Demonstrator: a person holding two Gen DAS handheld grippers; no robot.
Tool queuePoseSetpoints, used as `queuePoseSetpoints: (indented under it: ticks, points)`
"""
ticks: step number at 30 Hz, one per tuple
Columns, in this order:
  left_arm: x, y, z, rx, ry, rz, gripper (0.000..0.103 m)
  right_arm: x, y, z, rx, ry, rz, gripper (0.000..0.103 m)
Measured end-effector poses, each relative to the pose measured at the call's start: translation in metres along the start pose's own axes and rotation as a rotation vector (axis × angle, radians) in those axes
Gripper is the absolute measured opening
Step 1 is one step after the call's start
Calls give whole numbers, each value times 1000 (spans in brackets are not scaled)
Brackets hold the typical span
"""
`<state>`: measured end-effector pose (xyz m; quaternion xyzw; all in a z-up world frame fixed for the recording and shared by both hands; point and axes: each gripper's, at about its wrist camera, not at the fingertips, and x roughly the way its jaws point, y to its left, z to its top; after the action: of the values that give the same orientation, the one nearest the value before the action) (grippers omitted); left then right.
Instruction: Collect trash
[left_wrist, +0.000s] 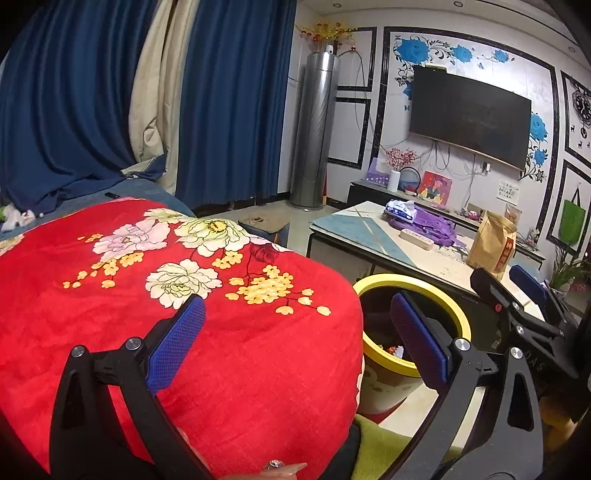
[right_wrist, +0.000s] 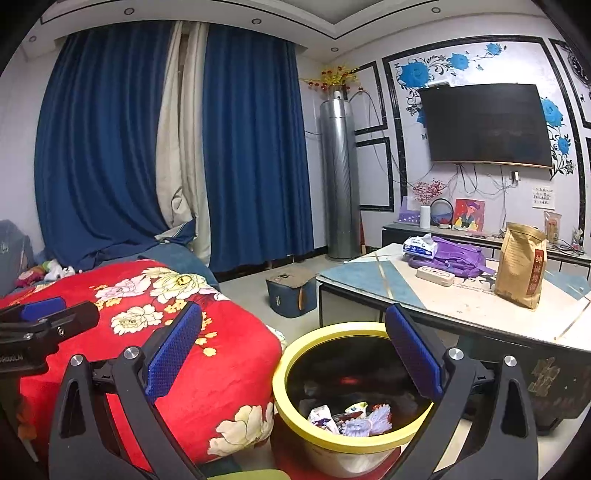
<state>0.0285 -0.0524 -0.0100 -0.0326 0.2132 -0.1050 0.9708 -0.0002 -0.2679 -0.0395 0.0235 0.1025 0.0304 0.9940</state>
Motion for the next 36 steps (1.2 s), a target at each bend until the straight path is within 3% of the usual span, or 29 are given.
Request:
queuePoseSetpoints:
  ticks: [36]
  points:
    - [-2,2,1,-5,-6,2,92,-1,-5,1,-1,3,-2,97]
